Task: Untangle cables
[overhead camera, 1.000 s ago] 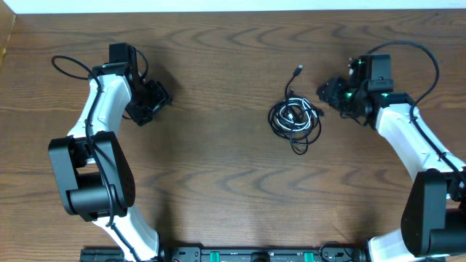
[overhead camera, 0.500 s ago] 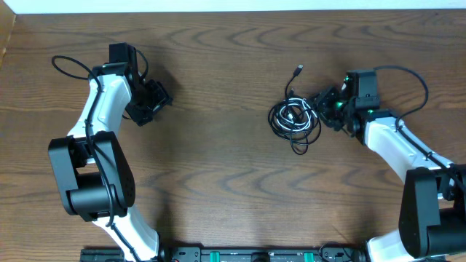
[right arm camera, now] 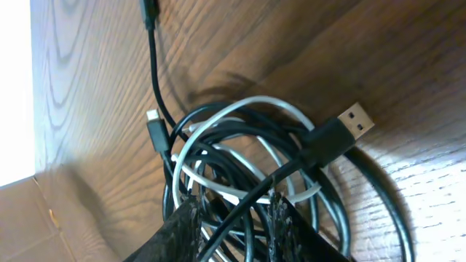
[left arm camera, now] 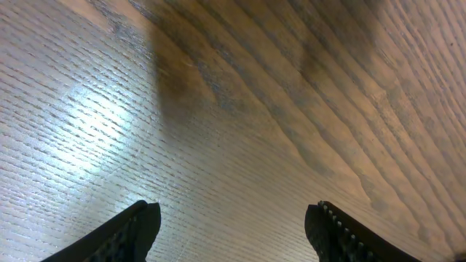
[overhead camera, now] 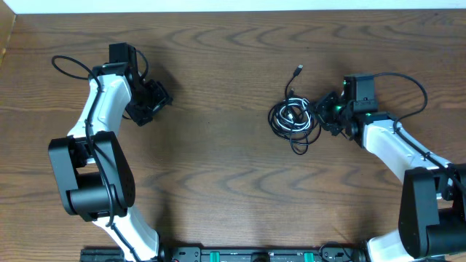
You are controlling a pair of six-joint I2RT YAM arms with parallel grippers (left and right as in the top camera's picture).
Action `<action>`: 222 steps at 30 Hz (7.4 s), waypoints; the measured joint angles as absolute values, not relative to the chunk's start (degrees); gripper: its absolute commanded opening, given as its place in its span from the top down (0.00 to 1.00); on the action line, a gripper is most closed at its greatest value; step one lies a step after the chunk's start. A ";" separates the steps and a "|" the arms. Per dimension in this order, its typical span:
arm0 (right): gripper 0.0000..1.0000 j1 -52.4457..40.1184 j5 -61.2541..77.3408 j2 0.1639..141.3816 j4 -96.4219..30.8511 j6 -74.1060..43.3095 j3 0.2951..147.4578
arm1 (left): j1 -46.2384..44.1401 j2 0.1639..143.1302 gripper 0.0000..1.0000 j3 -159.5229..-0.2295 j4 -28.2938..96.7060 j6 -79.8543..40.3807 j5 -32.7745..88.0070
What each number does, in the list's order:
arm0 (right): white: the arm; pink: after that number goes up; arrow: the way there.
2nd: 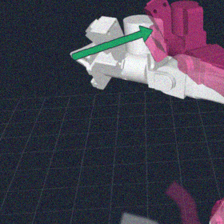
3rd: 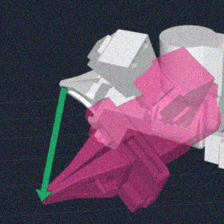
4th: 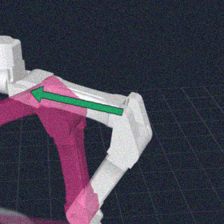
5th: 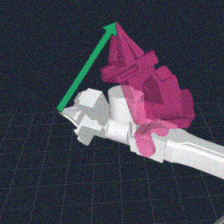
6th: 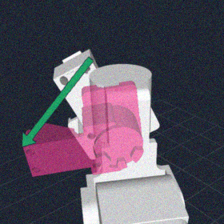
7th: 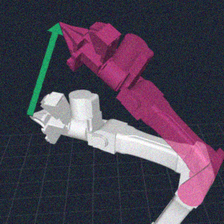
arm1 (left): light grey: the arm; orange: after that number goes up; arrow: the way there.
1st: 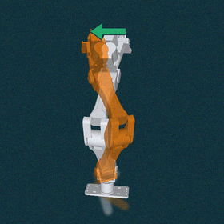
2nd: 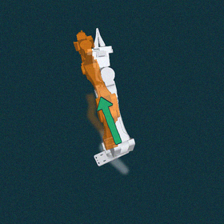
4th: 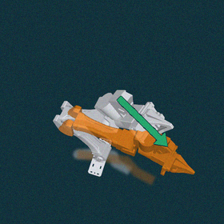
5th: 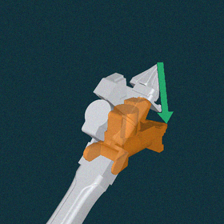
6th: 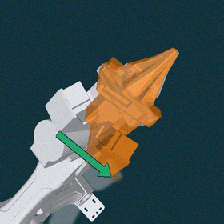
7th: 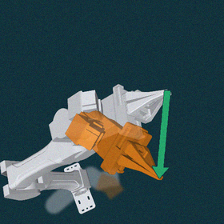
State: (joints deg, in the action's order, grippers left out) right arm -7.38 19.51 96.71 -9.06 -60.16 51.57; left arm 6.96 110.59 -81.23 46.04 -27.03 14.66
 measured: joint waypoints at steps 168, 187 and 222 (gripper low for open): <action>0.87 -40.84 5.08 112.14 -25.89 -43.48 71.16 | 6.96 110.59 0.33 -81.23 46.09 -27.00 14.68; 0.99 -40.62 4.21 112.88 -23.05 -43.62 71.16 | 2.17 110.59 0.88 -81.19 51.18 -19.44 27.88; 0.82 -34.89 16.01 112.88 -22.81 -42.83 71.16 | -13.23 120.64 0.81 -81.25 48.12 -18.22 31.68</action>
